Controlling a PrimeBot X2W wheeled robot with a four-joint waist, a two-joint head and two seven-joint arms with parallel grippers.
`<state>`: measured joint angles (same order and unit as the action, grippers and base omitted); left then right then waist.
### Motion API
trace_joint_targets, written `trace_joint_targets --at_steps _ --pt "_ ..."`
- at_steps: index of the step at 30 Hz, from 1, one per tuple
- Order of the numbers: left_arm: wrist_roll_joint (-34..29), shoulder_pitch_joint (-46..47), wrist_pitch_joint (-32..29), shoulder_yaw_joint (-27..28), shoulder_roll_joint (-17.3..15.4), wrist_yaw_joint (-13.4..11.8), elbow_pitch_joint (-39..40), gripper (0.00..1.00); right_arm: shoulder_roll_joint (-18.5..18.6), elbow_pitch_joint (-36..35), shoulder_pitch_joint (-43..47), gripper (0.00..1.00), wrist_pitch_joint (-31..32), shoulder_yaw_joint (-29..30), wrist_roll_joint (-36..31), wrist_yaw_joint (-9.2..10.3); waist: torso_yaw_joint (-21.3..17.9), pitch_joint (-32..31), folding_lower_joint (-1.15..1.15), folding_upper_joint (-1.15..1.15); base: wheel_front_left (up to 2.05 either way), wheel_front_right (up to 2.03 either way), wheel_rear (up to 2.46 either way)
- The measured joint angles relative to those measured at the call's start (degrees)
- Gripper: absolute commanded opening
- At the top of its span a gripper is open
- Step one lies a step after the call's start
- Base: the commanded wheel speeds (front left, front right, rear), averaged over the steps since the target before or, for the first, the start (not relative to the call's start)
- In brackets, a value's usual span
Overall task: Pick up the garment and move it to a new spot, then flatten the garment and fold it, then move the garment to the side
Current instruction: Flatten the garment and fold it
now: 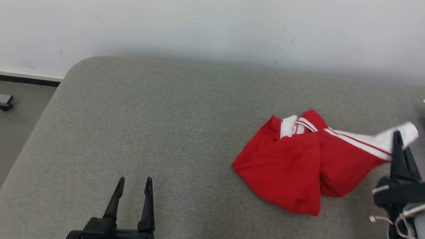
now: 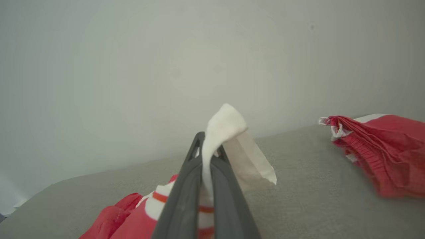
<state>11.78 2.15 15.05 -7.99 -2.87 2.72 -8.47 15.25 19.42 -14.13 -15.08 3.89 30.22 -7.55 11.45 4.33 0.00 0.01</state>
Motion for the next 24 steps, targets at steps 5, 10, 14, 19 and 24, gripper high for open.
trace_joint_targets --at_steps 5,10,14,19,24 --pt "0.0 0.0 0.0 0.0 0.0 0.3 0.0 1.0 -3.0 -0.7 5.7 0.0 0.0 7.4 -1.7 0.0 -1.1 0.0 0.0 0.0 0.0 0.0 0.0" --pt "-0.2 -0.1 0.0 0.2 0.0 0.4 -0.2 1.0 -4.5 2.8 6.5 1.0 0.0 7.9 -4.7 0.0 -2.4 -0.1 0.0 0.0 0.0 0.0 0.0" --pt "-1.0 -0.1 0.0 0.9 0.0 0.6 -0.3 1.0 -5.0 -0.3 5.0 1.0 0.0 8.4 -6.6 0.0 -3.6 -0.4 0.0 0.0 0.0 0.0 0.0" --pt "-1.7 -0.2 0.0 1.8 0.0 1.0 -0.3 1.0 -5.1 -6.0 4.9 1.0 0.0 7.8 -9.7 0.0 -5.4 -0.9 0.0 0.0 0.0 0.0 0.0" --pt "-2.3 -1.0 0.0 3.2 0.0 1.4 -0.4 1.0 -5.0 -11.3 7.7 1.0 0.0 3.7 -10.7 0.0 -6.8 -1.8 0.0 0.0 0.0 0.0 0.0"
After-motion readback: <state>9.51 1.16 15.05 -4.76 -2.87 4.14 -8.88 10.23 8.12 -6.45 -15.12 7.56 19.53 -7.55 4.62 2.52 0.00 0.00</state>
